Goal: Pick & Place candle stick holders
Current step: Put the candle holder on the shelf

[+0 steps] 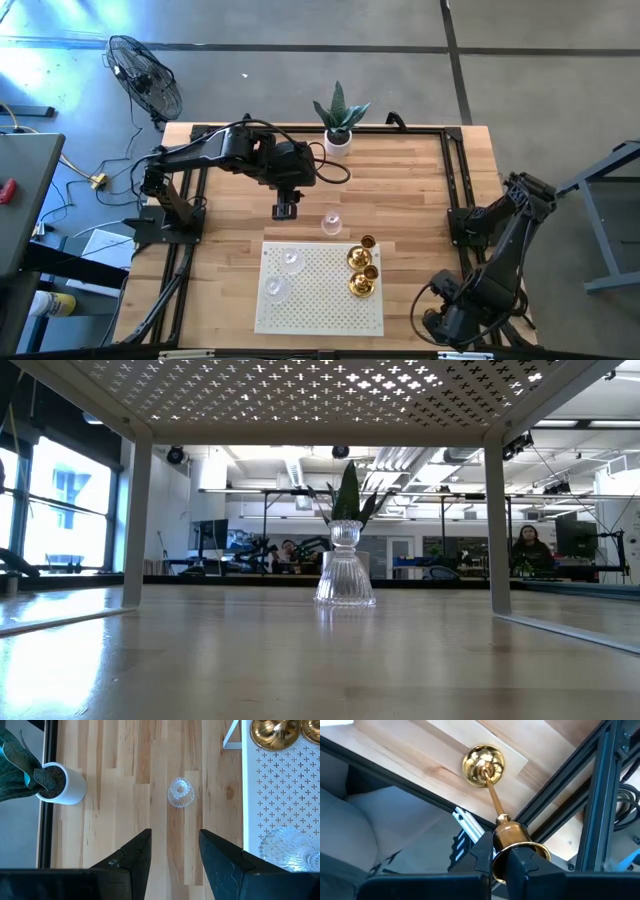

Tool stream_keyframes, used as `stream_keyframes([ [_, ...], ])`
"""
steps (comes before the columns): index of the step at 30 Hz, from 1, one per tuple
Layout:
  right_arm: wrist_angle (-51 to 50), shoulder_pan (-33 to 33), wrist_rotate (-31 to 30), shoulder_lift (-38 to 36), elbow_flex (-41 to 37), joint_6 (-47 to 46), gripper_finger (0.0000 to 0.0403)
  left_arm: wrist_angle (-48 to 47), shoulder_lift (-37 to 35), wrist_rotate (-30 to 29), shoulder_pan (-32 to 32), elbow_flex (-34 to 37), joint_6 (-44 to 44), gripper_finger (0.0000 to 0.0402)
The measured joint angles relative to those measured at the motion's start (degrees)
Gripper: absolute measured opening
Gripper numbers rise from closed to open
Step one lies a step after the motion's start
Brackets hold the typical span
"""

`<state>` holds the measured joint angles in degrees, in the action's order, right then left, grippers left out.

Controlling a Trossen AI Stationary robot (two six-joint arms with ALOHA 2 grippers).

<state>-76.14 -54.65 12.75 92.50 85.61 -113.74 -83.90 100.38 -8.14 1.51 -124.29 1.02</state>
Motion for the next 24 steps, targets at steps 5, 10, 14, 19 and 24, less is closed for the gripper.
stream_keyframes([
  [5,0.27,0.19,-0.79,0.08,1.66,0.84,0.0009,-0.11,0.0,0.0,-0.01,0.0,0.0,0.0159],
  [10,-0.4,0.31,-1.04,0.08,3.36,2.35,0.0009,-0.26,0.0,0.02,0.0,0.0,0.0,0.0159],
  [14,-1.23,0.31,-1.29,0.03,5.1,3.33,0.0009,-0.25,0.0,0.01,-0.01,0.0,0.0,0.0159],
  [19,-1.97,0.31,-3.41,-0.03,8.88,4.78,0.0009,-0.24,0.0,0.0,0.0,0.0,0.0,0.0159],
  [24,-2.56,0.31,-3.48,-0.1,13.02,5.83,0.0009,-0.24,0.0,0.0,0.0,0.0,0.0,0.0159],
])
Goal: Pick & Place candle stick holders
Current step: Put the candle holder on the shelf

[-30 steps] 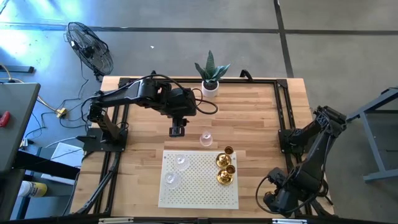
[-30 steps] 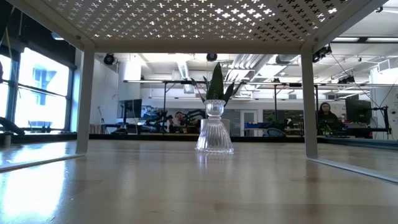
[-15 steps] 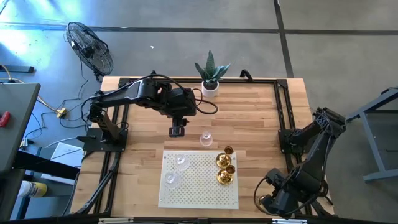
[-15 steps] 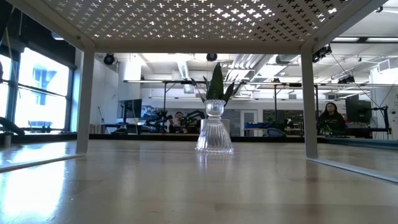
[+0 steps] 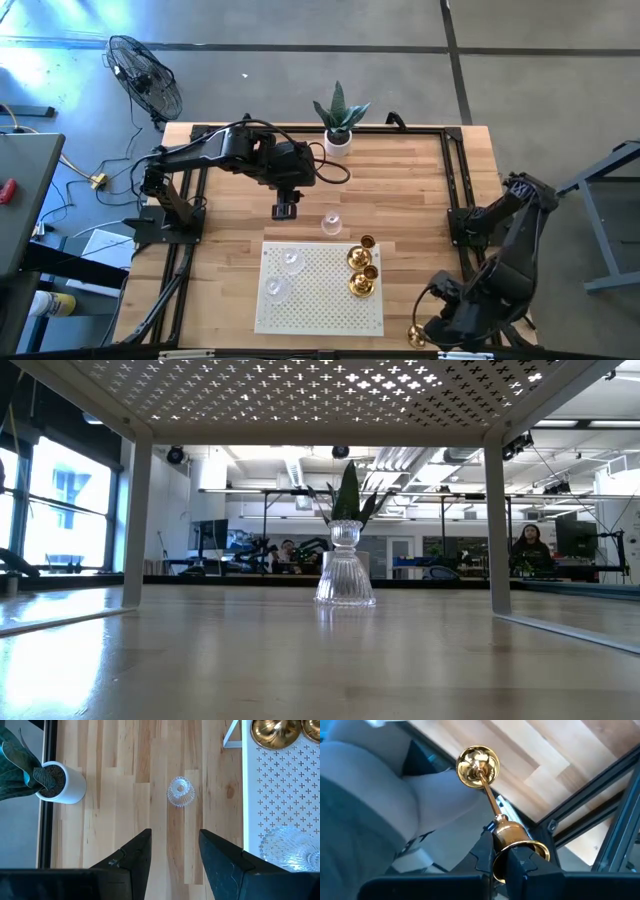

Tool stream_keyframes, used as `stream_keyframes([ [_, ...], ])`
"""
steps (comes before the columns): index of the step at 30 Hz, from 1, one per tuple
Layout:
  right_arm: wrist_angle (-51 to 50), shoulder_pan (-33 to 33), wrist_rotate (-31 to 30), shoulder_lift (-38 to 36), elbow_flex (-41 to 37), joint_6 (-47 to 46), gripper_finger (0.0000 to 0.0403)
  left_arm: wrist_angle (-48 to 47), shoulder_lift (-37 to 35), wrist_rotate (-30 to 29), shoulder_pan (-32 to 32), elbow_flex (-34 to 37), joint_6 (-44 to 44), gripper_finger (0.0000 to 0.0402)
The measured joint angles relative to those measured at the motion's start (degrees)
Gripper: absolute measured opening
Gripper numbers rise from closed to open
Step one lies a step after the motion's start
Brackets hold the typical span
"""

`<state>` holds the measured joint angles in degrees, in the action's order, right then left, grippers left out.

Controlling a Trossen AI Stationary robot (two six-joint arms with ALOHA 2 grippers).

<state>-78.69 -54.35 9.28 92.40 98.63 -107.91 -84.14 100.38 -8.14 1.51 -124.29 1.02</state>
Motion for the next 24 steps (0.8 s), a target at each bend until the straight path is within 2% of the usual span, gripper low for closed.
stream_keyframes([
  [8,-3.06,-0.05,0.01,-0.05,7.86,-1.56,0.0009,0.02,0.0,0.0,0.01,0.0,0.0,0.0159],
  [13,-3.27,-0.07,-4.31,-0.11,12.23,-0.56,0.0009,0.02,0.0,0.01,-0.01,0.0,0.0,0.0159],
  [19,-3.3,-0.04,-11.52,-0.13,14.93,7.81,0.0009,0.0,0.0,0.02,-0.01,0.0,0.0,0.0159],
  [24,-3.02,-0.04,-14.16,-0.13,15.08,15.18,0.0009,-0.23,0.0,0.02,0.0,0.0,0.0,0.0159],
])
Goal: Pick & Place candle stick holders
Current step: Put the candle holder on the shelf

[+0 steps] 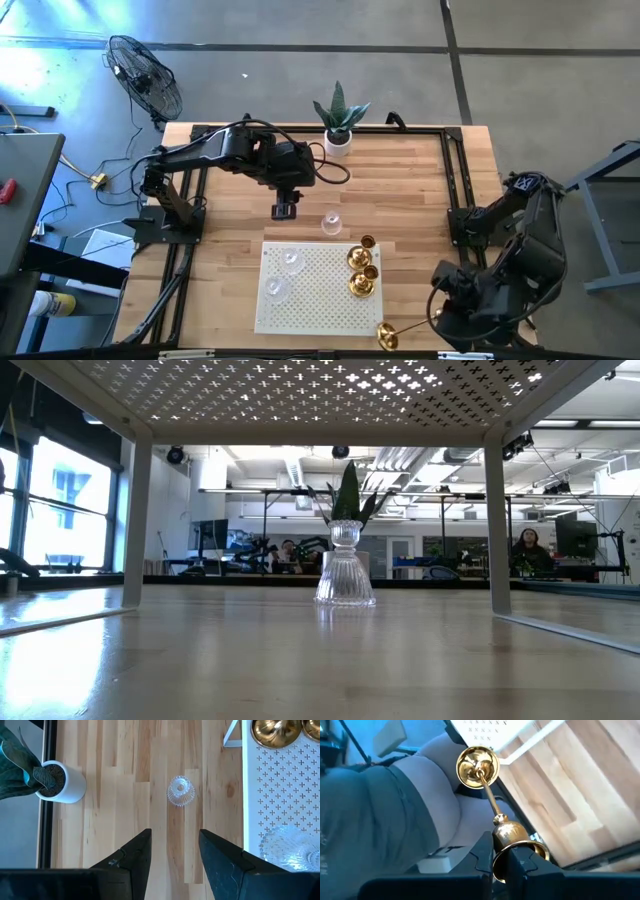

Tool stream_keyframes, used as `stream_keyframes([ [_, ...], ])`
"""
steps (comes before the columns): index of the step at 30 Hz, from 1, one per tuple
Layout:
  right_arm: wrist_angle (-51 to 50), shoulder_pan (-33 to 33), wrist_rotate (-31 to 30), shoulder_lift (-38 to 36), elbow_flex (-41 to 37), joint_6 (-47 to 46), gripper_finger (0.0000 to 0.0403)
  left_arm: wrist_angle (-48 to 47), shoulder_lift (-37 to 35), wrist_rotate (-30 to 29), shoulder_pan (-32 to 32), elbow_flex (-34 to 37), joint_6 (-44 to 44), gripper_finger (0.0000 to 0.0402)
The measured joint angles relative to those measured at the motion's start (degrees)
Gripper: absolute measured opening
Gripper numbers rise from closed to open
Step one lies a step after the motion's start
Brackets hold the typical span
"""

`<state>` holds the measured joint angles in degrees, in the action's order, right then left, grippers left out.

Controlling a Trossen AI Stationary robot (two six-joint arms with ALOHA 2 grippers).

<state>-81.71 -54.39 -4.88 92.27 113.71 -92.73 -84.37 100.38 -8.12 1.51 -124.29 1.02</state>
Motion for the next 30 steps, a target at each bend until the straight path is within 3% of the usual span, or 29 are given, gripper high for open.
stream_keyframes([
  [13,0.37,0.01,-5.31,0.0,0.0,9.54,0.0009,-1.17,0.0,0.42,0.0,0.0,-1.27,0.0159],
  [23,6.73,0.02,-10.56,0.0,0.03,22.23,0.0009,-1.25,0.0,0.59,-0.01,0.0,-1.4,0.0159],
  [30,6.43,0.03,-16.03,0.0,3.94,32.86,0.0009,-6.07,0.0,7.51,0.01,0.0,-5.0,0.0159],
])
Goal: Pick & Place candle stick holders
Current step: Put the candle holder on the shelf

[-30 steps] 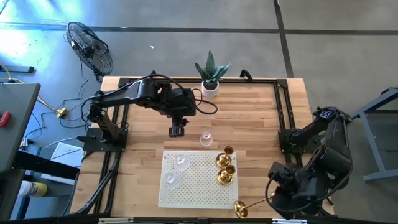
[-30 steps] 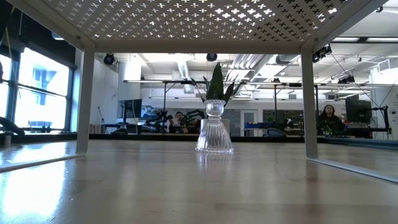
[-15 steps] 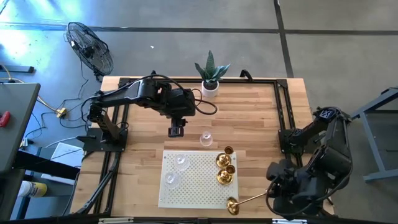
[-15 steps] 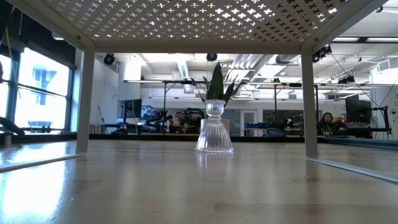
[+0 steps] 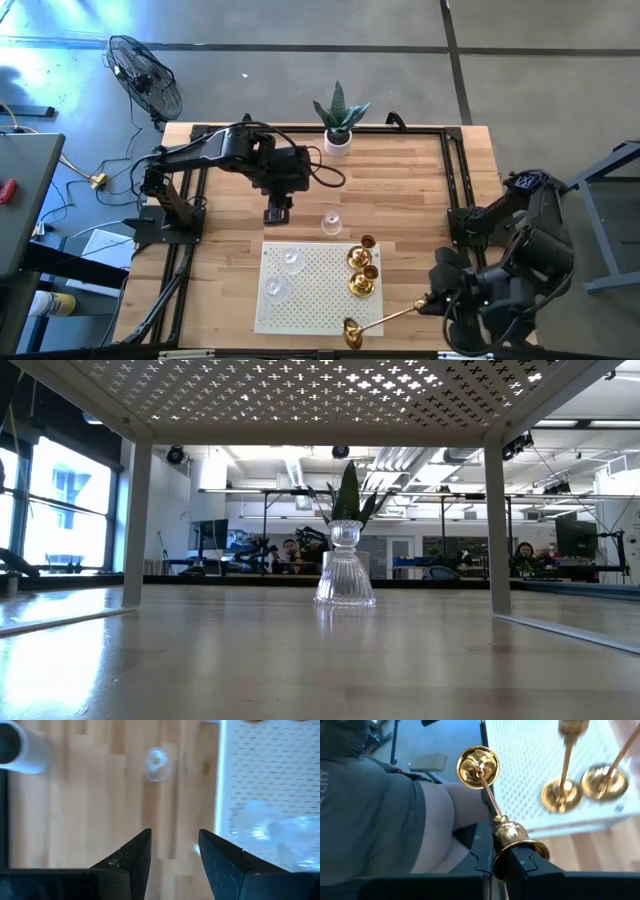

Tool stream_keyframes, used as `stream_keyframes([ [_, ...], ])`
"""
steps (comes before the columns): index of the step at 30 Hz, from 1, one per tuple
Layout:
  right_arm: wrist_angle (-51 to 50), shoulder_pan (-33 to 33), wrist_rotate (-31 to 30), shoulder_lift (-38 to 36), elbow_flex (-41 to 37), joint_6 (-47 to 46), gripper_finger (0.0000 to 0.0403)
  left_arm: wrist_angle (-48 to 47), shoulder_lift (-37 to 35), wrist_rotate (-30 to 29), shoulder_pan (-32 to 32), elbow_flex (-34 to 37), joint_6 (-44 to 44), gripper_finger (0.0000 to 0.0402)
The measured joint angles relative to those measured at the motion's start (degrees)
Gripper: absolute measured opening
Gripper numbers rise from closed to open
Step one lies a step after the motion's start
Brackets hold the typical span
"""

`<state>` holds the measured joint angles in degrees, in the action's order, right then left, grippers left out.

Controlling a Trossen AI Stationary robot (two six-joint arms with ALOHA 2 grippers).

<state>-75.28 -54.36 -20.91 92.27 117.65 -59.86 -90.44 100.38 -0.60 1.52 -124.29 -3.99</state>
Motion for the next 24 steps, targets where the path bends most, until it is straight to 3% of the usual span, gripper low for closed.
stream_keyframes([
  [5,-3.4,-0.01,-3.01,0.0,3.44,9.61,0.0009,0.4,-0.74,6.41,0.0,-0.01,-1.97,0.0159],
  [16,-6.78,0.84,-7.08,0.0,5.39,23.99,0.0009,0.4,-1.33,5.75,0.0,-0.09,-2.17,0.0159],
  [24,-6.35,2.06,-3.43,0.0,5.31,26.53,0.0009,0.42,-1.33,5.61,0.0,-0.07,-4.01,0.0159],
])
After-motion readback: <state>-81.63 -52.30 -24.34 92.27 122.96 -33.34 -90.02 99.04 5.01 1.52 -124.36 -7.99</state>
